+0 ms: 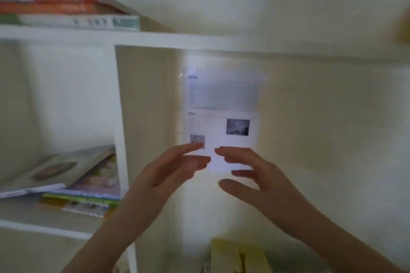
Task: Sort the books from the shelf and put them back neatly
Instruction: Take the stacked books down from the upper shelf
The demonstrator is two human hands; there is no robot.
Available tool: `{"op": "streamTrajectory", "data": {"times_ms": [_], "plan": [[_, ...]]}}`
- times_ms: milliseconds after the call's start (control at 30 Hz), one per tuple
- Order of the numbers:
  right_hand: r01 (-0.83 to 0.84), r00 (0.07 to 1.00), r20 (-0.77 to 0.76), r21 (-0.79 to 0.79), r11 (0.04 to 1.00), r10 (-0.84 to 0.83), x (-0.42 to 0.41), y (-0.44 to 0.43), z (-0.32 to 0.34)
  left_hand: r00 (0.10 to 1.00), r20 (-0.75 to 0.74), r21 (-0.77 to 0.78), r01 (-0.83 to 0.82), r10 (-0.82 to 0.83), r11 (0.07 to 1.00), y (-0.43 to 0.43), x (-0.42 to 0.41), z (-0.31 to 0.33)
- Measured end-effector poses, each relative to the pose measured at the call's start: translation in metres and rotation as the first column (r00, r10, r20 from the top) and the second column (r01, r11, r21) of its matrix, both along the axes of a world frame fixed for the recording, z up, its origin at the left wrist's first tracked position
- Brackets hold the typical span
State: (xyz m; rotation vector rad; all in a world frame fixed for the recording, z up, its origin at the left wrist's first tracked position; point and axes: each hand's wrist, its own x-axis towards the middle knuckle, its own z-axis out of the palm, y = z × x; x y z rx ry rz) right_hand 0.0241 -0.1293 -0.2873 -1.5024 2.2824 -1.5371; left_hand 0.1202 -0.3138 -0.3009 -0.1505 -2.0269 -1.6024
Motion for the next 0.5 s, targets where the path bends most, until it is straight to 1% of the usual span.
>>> {"op": "streamTrajectory", "data": {"times_ms": [67,167,233,267,300,333,367,433,467,500], "plan": [[-0.085,0.976,-0.209,-0.090,0.992,0.065,0.026,-0.013,0.054,0.992,-0.117,0.008,-0.051,0.051,0.999,-0.006,0.025,0.041],[-0.188,0.865,-0.497,-0.188,0.964,0.071,0.059,-0.028,0.123,0.961,-0.261,0.019,-0.088,0.089,0.996,-0.013,0.064,0.091],[-0.203,0.797,-0.604,-0.222,0.954,0.029,0.067,-0.043,0.163,0.936,-0.333,0.025,-0.108,0.110,0.994,-0.017,0.083,0.118],[-0.182,0.790,-0.613,-0.225,0.957,0.006,0.067,-0.054,0.180,0.927,-0.352,0.033,-0.129,0.132,0.991,-0.020,0.089,0.128],[-0.143,0.798,-0.603,-0.200,0.969,-0.007,0.067,-0.066,0.197,0.921,-0.359,0.055,-0.140,0.151,0.989,-0.023,0.093,0.138],[-0.101,0.807,-0.590,-0.123,0.987,0.009,0.066,-0.081,0.211,0.918,-0.356,0.081,-0.159,0.178,0.984,-0.027,0.096,0.144],[-0.061,0.811,-0.584,-0.008,0.998,0.045,0.063,-0.097,0.223,0.916,-0.343,0.111,-0.182,0.209,0.977,-0.032,0.097,0.148],[0.011,0.802,-0.584,0.229,0.973,0.128,0.061,-0.132,0.237,0.913,-0.296,0.168,-0.238,0.280,0.956,-0.046,0.097,0.148],[0.047,0.792,-0.590,0.314,0.948,0.156,0.059,-0.149,0.239,0.910,-0.264,0.198,-0.272,0.319,0.942,-0.053,0.096,0.146],[0.086,0.779,-0.604,0.367,0.926,0.167,0.056,-0.166,0.240,0.908,-0.228,0.227,-0.302,0.352,0.926,-0.059,0.096,0.142]]}}
